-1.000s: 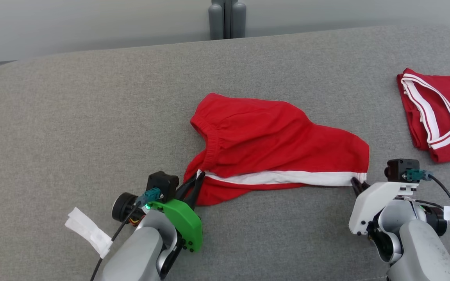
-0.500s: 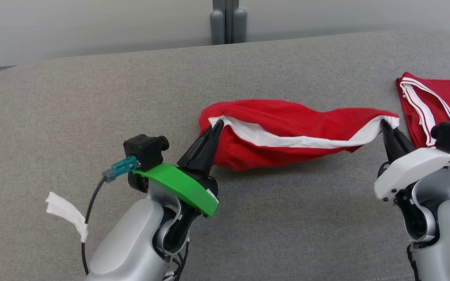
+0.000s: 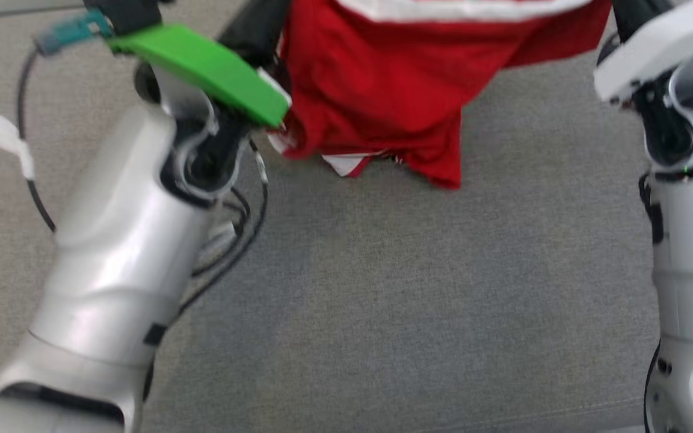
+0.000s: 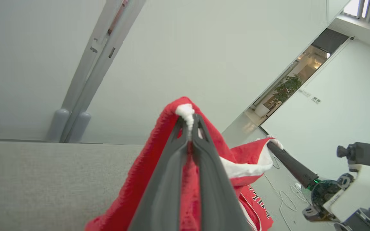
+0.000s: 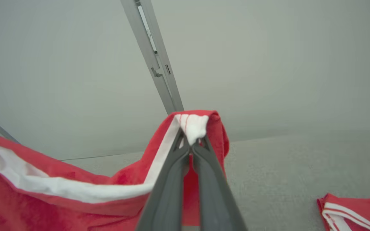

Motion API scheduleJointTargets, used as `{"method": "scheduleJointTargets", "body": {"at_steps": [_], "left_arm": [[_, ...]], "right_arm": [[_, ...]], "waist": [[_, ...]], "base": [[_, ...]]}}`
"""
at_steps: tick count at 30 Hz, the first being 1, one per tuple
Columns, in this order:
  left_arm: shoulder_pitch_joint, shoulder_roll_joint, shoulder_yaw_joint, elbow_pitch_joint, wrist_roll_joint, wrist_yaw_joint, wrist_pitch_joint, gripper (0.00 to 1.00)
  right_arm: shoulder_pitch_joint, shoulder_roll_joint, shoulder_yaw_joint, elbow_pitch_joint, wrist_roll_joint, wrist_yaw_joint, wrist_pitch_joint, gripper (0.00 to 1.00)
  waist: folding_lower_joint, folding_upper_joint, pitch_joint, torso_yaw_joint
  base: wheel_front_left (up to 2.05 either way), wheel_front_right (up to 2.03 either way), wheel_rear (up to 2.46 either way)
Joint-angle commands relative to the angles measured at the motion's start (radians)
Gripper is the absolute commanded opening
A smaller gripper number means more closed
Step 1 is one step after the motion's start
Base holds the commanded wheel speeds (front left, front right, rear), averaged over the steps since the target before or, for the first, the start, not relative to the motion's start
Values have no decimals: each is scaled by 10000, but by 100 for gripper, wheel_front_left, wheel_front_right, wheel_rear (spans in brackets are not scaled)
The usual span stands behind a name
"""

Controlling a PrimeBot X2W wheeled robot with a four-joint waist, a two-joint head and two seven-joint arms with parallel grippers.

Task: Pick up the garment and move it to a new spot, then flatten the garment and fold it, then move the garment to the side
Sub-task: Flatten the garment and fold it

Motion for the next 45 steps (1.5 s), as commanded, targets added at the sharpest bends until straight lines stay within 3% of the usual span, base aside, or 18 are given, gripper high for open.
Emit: {"method": "scheduleJointTargets", "body": {"at_steps": [1,6,10,14,18,25,32,40,45], "left_arm": [[-676,182,176,311,190,10,-238,0],[-3110,487,205,1291,1644,-69,-1955,0],[-4169,786,317,1353,2337,-107,-2747,0],[-4269,728,792,759,2665,-122,-2905,0],[-2878,845,161,427,2832,-128,-2870,0],[353,1323,-1926,852,1781,-131,-2876,0],[2874,2068,-3195,365,919,-132,-2879,0],[4809,3012,-4024,135,445,-106,-2727,0],[5852,3570,-4389,-621,364,222,-2301,0]], "right_arm": [[-703,-49,112,410,-53,-3,-426,0],[-3310,-20,132,2223,-379,-3,-3189,0],[-4497,89,-197,3203,-429,-6,-4973,0],[-4909,271,-61,3984,-532,-6,-5630,0],[-4179,146,584,4702,-666,-6,-5580,0],[-1606,-448,1693,5641,-25,-8,-4552,0],[1151,-1255,2303,4710,613,-8,-2787,0],[4590,-1682,1801,1293,721,-11,900,0],[7111,-1152,830,-1775,575,-11,3303,0]], "waist": [[0,-1,1416,-508],[0,-1,1840,-823],[0,-1,1777,-878],[0,-1,1771,-834],[0,-1,1758,-663],[0,-1,1230,-307],[0,-1,217,-134],[0,-1,-960,-118],[0,-1,-1448,9]], "base": [[0,0,0],[0,0,0],[0,0,0],[0,0,0],[0,0,0],[0,0,0],[0,0,0],[0,0,0],[0,0,0]]}}
